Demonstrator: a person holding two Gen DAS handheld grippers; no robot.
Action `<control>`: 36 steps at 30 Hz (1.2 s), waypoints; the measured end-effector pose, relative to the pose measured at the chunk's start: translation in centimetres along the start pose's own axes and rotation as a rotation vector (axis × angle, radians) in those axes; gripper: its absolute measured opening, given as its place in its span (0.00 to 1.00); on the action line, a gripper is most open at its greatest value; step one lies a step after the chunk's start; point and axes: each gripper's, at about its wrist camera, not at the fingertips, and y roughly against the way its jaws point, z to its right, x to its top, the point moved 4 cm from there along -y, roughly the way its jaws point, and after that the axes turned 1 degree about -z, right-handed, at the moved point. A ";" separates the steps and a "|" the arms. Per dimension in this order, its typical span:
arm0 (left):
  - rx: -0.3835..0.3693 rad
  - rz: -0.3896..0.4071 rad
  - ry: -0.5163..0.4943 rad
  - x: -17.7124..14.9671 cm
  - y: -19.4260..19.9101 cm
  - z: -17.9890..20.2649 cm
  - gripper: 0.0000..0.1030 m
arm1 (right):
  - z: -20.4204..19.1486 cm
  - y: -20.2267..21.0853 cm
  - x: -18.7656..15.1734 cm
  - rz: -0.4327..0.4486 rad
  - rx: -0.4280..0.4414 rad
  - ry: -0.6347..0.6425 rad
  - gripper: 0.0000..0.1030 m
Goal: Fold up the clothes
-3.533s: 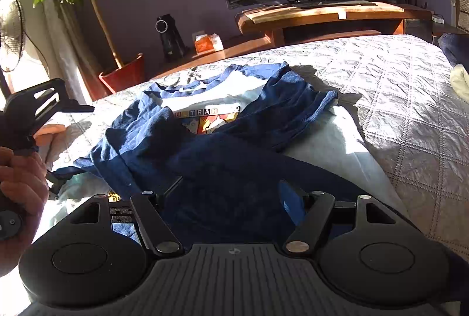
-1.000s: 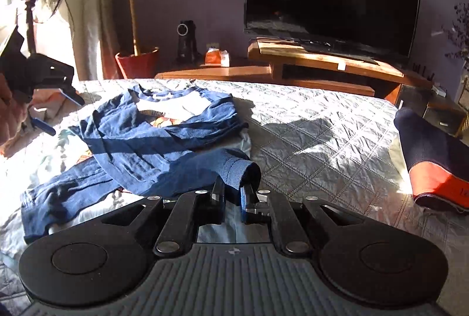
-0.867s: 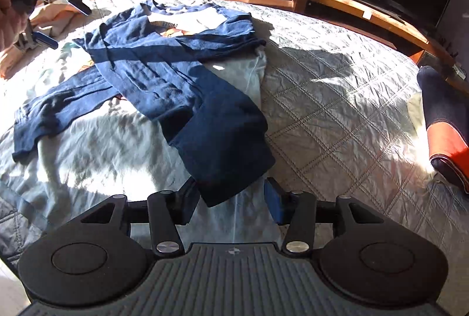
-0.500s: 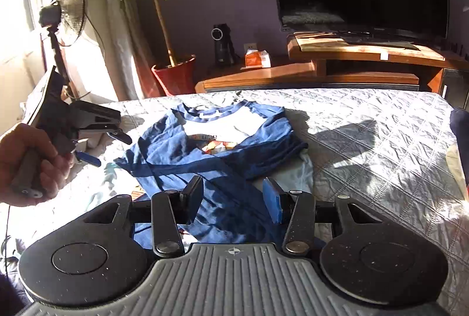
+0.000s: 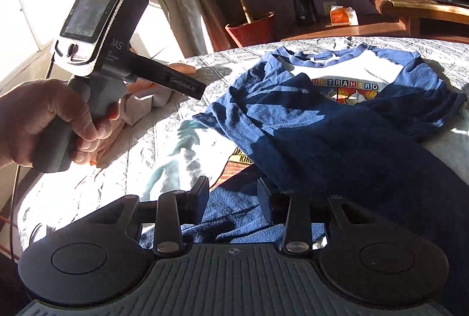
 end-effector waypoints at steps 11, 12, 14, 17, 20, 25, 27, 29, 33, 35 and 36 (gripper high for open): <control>-0.053 0.377 -0.648 -3.6 3.9 6.0 0.75 | -2.1 -1.5 -1.6 -0.119 0.059 0.121 0.50; -0.092 0.373 -0.683 -4.1 3.9 6.3 0.74 | -2.2 -1.5 -1.7 -0.119 0.060 0.133 0.52; -0.129 0.371 -0.725 -4.7 3.8 6.7 0.74 | -2.2 -1.5 -1.7 -0.119 0.066 0.130 0.53; -0.133 0.383 -0.809 -5.5 3.3 7.4 0.74 | -2.1 -1.5 -1.6 -0.119 0.074 0.132 0.54; -0.098 0.387 -0.937 -6.4 2.5 8.3 0.75 | -2.1 -1.6 -1.6 -0.118 0.078 0.134 0.55; -0.082 0.434 -1.046 -6.8 1.8 8.8 0.77 | -2.0 -1.7 -1.6 -0.114 0.089 0.126 0.56; -0.088 0.444 -1.073 -6.5 1.6 8.8 0.80 | -2.1 -1.7 -1.6 -0.114 0.090 0.126 0.57; -0.095 0.453 -1.094 -6.1 1.3 8.9 0.80 | -2.1 -1.7 -1.6 -0.113 0.091 0.129 0.58; -0.160 0.436 -1.060 -5.5 0.8 8.4 0.67 | -2.0 -1.7 -1.7 -0.114 0.096 0.122 0.57; -0.205 0.405 -1.030 -5.3 0.5 8.2 0.46 | -2.1 -1.6 -1.7 -0.113 0.097 0.122 0.57; -0.221 0.394 -1.023 -5.4 0.4 8.1 0.37 | -2.1 -1.6 -1.7 -0.113 0.098 0.121 0.57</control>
